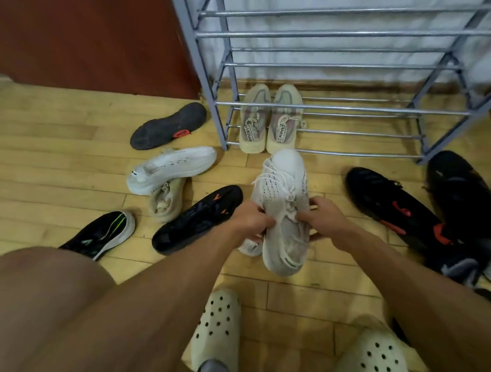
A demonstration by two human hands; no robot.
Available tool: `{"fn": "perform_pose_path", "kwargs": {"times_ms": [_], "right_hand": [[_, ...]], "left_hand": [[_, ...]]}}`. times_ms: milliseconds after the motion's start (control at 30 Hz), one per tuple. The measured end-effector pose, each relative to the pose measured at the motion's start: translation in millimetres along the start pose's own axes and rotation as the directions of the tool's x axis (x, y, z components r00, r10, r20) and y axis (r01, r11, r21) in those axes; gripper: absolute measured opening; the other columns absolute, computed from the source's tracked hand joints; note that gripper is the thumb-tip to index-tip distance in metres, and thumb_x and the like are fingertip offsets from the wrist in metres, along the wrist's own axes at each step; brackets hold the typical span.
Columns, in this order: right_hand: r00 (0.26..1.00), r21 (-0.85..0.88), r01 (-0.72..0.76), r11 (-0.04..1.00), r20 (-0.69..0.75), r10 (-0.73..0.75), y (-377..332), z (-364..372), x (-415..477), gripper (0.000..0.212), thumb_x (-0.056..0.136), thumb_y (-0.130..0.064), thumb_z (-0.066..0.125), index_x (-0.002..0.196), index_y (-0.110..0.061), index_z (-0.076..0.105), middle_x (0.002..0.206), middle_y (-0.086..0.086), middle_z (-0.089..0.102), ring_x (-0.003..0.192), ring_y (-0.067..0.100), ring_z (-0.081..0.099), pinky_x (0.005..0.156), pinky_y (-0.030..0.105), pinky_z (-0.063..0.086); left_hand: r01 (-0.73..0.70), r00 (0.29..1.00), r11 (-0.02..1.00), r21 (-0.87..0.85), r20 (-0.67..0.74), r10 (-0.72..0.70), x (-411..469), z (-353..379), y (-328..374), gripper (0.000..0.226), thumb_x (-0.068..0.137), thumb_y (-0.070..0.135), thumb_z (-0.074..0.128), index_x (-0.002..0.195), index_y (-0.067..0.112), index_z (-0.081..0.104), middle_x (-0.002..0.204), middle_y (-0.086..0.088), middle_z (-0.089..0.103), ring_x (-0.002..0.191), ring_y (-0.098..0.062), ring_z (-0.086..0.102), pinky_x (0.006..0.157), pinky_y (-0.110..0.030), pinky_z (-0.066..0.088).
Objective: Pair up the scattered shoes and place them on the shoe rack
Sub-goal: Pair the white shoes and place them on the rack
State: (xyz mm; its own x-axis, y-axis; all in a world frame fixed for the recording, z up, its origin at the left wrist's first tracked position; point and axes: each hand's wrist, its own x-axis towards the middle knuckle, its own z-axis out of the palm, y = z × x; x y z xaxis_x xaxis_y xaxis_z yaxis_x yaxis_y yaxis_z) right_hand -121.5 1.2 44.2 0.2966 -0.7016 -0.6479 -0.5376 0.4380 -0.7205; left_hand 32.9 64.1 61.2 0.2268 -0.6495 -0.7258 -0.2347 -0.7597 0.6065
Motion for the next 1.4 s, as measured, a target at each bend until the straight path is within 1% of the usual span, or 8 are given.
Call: {"fn": "perform_pose_path", "kwargs": {"times_ms": [167, 433, 667, 800, 967, 1033, 1200, 1400], "right_hand": [[0.999, 0.181, 0.035, 0.983, 0.027, -0.04, -1, -10, -22, 0.036, 0.09, -0.035, 0.062, 0.113, -0.008, 0.061, 0.1, 0.008, 0.07, 0.081, 0.023, 0.069, 0.063, 0.034, 0.059], [0.976, 0.219, -0.07, 0.973, -0.187, 0.112, 55, -80, -35, 0.029, 0.097, -0.036, 0.05, 0.103, -0.01, 0.061, 0.095, 0.008, 0.066, 0.079, 0.023, 0.064, 0.075, 0.039, 0.058], [0.858, -0.016, -0.26, 0.965, -0.462, 0.224, 115, -159, -42, 0.032, 0.092, -0.017, 0.045, 0.115, -0.004, 0.064, 0.108, 0.015, 0.065, 0.105, 0.035, 0.063, 0.091, 0.039, 0.05], [0.709, 0.083, -0.31, 0.947, -0.644, 0.288, 151, -201, -36, 0.033, 0.092, -0.016, 0.046, 0.12, -0.004, 0.058, 0.12, 0.018, 0.061, 0.112, 0.036, 0.057, 0.091, 0.039, 0.049], [0.391, 0.256, -0.399, 0.88, -0.821, 0.416, 199, -241, -17, 0.047, 0.091, -0.021, 0.05, 0.133, -0.002, 0.041, 0.137, 0.02, 0.038, 0.127, 0.037, 0.037, 0.101, 0.043, 0.038], [0.314, 0.354, -0.417, 0.837, -0.808, 0.498, 210, -253, -8, 0.056, 0.091, -0.027, 0.052, 0.139, -0.004, 0.032, 0.14, 0.019, 0.033, 0.126, 0.037, 0.035, 0.103, 0.044, 0.035], [0.307, 0.505, -0.369, 0.78, -0.726, 0.615, 223, -259, 12, 0.062, 0.093, -0.032, 0.052, 0.144, -0.012, 0.023, 0.144, 0.018, 0.034, 0.127, 0.039, 0.041, 0.105, 0.049, 0.038], [0.312, 0.692, -0.224, 0.686, -0.616, 0.723, 219, -261, 6, 0.066, 0.091, -0.045, 0.045, 0.142, -0.006, 0.031, 0.135, 0.019, 0.044, 0.107, 0.03, 0.046, 0.087, 0.039, 0.042]], "left_hand": [[-0.036, 0.993, 0.997, 0.073, -0.112, 0.044, -2, 0, 7, 0.022, 0.079, 0.005, 0.065, 0.098, -0.004, 0.07, 0.099, -0.019, 0.073, 0.087, -0.031, 0.071, 0.077, -0.045, 0.061], [-0.154, 0.987, 0.954, 0.257, -0.002, 0.16, 12, 78, 61, 0.018, 0.08, 0.005, 0.06, 0.094, -0.001, 0.07, 0.088, -0.016, 0.067, 0.081, -0.031, 0.067, 0.077, -0.04, 0.06], [-0.224, 0.966, 0.917, 0.329, 0.199, 0.165, 46, 155, 93, 0.017, 0.084, -0.001, 0.055, 0.095, 0.003, 0.067, 0.091, -0.013, 0.067, 0.082, -0.028, 0.065, 0.072, -0.037, 0.057], [-0.273, 0.945, 0.897, 0.348, 0.271, 0.182, 68, 202, 103, 0.018, 0.082, 0.008, 0.064, 0.096, -0.002, 0.07, 0.1, -0.018, 0.072, 0.095, -0.033, 0.069, 0.088, -0.05, 0.055], [-0.346, 0.916, 0.864, 0.365, 0.331, 0.227, 95, 251, 112, 0.023, 0.083, 0.015, 0.062, 0.094, -0.002, 0.071, 0.097, -0.018, 0.073, 0.091, -0.033, 0.069, 0.085, -0.051, 0.055], [-0.332, 0.919, 0.871, 0.361, 0.33, 0.214, 107, 260, 111, 0.025, 0.079, 0.018, 0.062, 0.092, -0.002, 0.071, 0.095, -0.018, 0.073, 0.09, -0.034, 0.069, 0.084, -0.053, 0.056], [-0.308, 0.921, 0.884, 0.351, 0.342, 0.185, 122, 260, 107, 0.023, 0.078, 0.017, 0.064, 0.091, -0.001, 0.072, 0.095, -0.018, 0.073, 0.091, -0.034, 0.07, 0.085, -0.053, 0.056], [-0.308, 0.918, 0.895, 0.323, 0.348, 0.19, 111, 246, 110, 0.02, 0.084, 0.011, 0.064, 0.097, -0.003, 0.071, 0.1, -0.017, 0.073, 0.096, -0.032, 0.069, 0.089, -0.051, 0.055]]}}
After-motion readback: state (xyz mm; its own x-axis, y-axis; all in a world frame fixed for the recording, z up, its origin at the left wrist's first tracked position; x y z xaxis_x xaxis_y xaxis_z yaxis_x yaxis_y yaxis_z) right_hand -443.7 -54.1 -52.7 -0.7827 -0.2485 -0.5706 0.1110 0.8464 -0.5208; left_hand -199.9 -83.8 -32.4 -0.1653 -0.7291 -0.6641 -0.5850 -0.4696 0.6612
